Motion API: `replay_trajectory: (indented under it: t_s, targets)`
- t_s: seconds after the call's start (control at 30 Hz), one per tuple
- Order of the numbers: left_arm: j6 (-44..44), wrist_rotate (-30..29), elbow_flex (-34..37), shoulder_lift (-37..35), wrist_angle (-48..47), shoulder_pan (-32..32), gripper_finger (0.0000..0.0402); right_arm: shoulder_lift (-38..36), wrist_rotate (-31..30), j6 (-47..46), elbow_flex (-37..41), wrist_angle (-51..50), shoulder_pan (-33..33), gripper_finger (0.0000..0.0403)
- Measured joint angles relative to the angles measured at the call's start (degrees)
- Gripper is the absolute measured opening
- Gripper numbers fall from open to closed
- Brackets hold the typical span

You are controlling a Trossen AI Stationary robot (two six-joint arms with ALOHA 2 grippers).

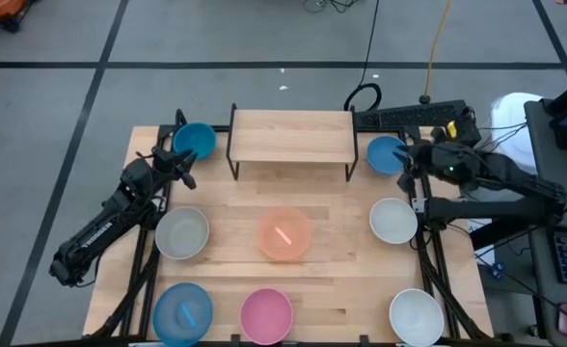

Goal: Place and stack bowls onto a shelf
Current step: Put the top white bowl on the shelf

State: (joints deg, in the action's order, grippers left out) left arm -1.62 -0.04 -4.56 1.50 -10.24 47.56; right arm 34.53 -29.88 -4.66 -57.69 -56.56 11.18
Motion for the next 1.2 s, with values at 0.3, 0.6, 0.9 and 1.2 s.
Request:
replay_trajectory:
  t_s: [0.3, 0.6, 0.9, 1.2]
  targets:
    - [-0.38, 0.00, 0.00, 0.00, -0.02, 0.01, 0.0104, 9.33, 4.16, -18.37, -10.32, -16.98, 1.17, 0.0082]
    - [-4.59, -0.01, 0.00, 0.00, -0.02, 0.01, 0.0104, 17.27, 9.17, -27.99, -12.17, -19.82, 7.24, 0.0082]
    - [-5.10, -0.01, 0.01, 0.00, -0.02, -0.01, 0.0104, 22.26, 5.96, -23.63, -12.16, -16.53, 17.24, 0.0082]
    - [-7.33, 0.00, 0.00, 0.00, -0.13, -0.01, 0.0104, 26.44, 18.08, -4.76, -12.17, -14.48, 27.75, 0.0082]
